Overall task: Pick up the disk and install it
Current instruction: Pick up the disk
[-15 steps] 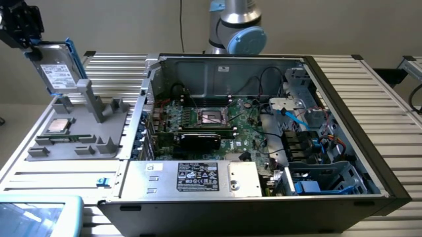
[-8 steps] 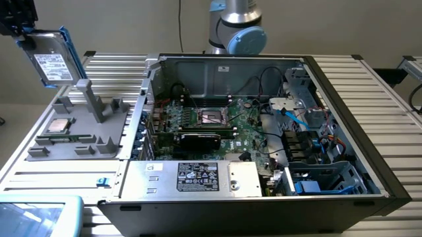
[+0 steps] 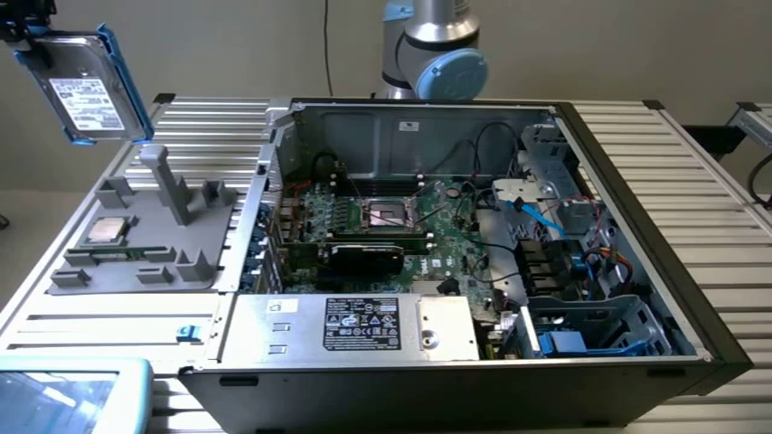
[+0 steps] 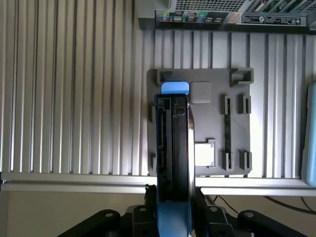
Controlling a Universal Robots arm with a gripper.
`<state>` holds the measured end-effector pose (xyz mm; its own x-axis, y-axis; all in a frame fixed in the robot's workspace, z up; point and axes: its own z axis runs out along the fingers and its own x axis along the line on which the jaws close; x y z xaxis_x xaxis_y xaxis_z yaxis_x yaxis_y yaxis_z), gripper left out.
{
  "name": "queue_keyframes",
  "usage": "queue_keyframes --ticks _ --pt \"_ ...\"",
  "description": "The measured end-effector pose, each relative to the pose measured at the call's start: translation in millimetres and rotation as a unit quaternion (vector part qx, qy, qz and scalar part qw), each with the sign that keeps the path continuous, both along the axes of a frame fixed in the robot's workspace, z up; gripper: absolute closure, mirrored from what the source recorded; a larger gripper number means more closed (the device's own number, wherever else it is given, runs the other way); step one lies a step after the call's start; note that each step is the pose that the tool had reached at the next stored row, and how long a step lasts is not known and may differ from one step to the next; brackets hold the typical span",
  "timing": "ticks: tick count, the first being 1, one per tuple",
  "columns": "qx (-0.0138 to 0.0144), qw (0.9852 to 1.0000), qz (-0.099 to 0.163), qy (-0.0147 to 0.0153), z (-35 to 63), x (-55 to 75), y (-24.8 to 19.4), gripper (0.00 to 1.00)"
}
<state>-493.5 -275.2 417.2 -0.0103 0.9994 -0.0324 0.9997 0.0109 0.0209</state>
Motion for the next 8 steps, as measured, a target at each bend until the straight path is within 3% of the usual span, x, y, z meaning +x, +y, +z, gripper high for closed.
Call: queue_keyframes --ticks 2,8 --pt "-0.0001 1.0000 0.000 0.0001 6.7 0.0 0.0 0.63" --pt "-0.0001 1.0000 0.000 0.0001 7.2 0.2 0.0 0.63"
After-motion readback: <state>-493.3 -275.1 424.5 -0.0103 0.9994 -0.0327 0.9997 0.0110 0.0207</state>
